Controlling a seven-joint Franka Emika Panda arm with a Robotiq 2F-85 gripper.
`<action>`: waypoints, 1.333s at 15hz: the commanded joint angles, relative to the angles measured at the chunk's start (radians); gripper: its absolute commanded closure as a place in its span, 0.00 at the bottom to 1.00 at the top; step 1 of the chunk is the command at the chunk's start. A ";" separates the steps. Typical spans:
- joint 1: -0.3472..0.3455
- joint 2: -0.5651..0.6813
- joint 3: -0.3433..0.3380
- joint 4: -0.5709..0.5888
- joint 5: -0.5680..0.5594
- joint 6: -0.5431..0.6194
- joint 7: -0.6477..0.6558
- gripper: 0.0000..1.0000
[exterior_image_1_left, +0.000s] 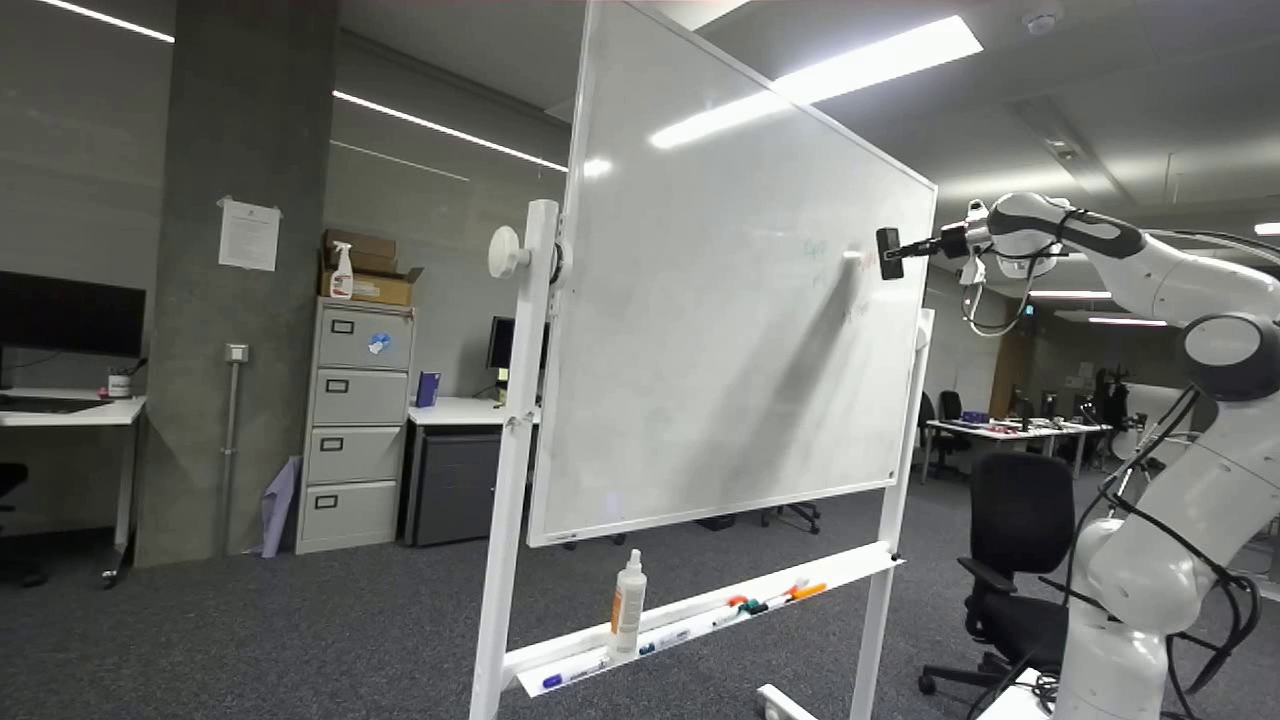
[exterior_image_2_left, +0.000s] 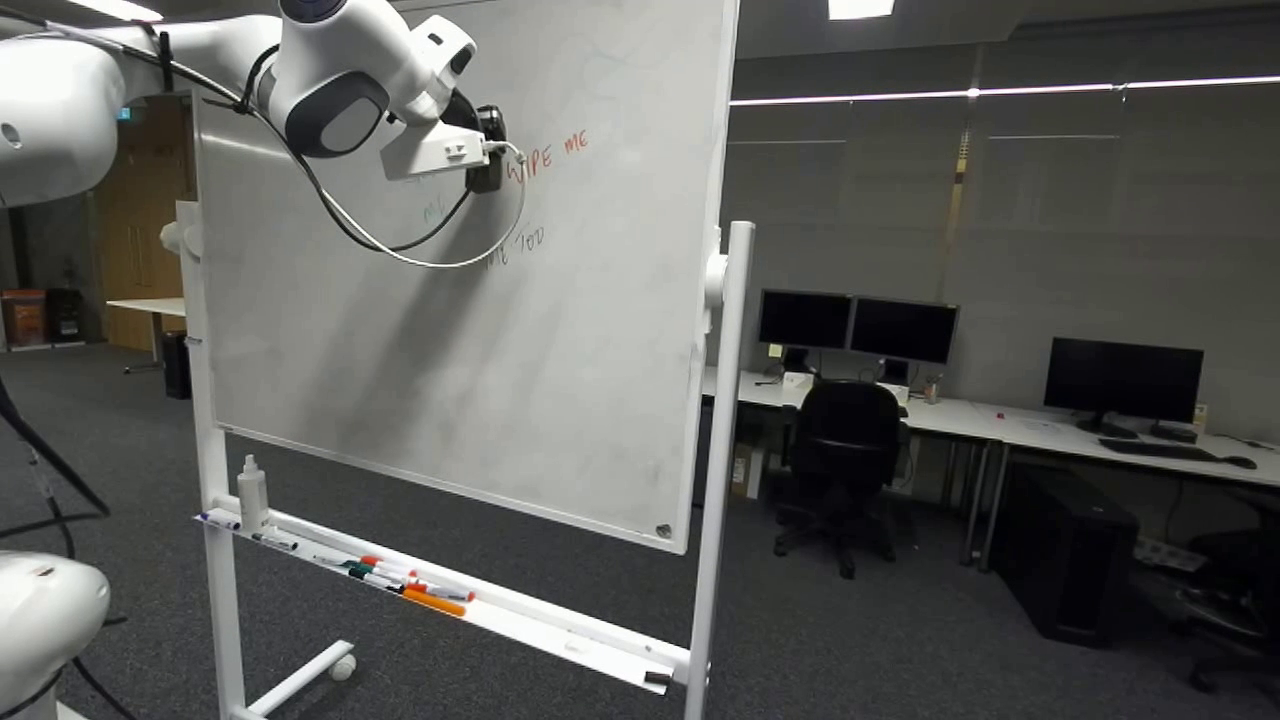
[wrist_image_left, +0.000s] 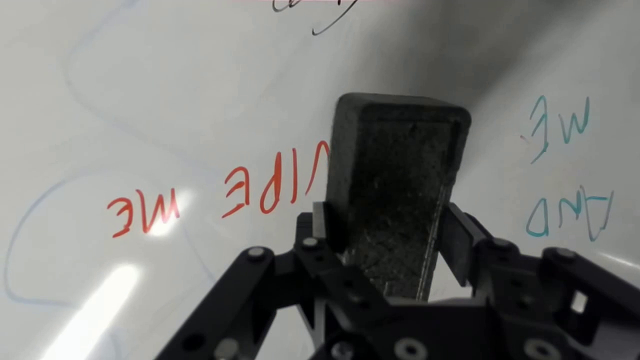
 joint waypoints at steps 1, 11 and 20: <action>-0.031 0.015 0.014 0.008 0.032 -0.011 -0.017 0.41; -0.031 0.015 0.014 0.008 0.032 -0.011 -0.017 0.41; -0.013 0.026 -0.005 0.020 0.047 -0.002 -0.041 0.66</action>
